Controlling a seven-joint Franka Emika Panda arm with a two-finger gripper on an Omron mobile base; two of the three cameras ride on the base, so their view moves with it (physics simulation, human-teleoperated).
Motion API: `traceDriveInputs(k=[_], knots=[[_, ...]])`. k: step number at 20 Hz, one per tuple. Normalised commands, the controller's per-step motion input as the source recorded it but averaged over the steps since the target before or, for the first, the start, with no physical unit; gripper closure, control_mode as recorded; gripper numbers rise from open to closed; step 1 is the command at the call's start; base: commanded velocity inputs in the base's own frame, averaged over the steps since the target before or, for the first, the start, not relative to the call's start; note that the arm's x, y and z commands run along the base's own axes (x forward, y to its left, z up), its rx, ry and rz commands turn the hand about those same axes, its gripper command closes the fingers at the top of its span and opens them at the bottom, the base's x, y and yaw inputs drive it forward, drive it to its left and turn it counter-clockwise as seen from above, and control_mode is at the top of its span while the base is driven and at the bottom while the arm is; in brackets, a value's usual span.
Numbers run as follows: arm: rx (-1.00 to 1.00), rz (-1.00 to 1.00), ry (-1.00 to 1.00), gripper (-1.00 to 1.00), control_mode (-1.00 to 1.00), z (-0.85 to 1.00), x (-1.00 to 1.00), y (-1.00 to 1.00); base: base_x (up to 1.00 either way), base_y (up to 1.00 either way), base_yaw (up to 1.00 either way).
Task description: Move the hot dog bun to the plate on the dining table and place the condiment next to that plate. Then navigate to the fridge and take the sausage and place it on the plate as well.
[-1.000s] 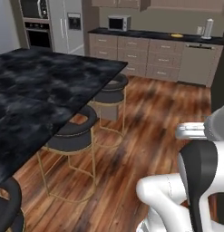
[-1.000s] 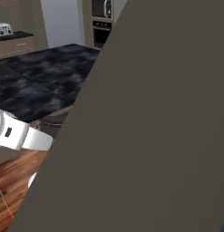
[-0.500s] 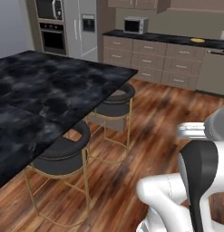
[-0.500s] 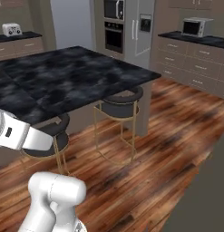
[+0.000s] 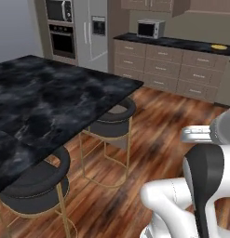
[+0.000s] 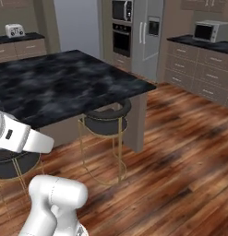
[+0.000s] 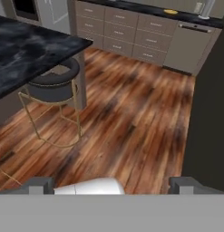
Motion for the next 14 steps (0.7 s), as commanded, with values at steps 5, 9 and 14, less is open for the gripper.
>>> traceDriveInputs(k=[5,9,14], knots=[[0.00,0.00,0.00,-1.00,1.00,0.00,0.00,0.00,1.00,-0.73,0.22],[0.00,0.00,0.00,-1.00,1.00,0.00,0.00,0.00,1.00,-0.71,0.23],[0.00,0.00,0.00,-1.00,1.00,0.00,0.00,0.00,1.00,-0.70,0.24]])
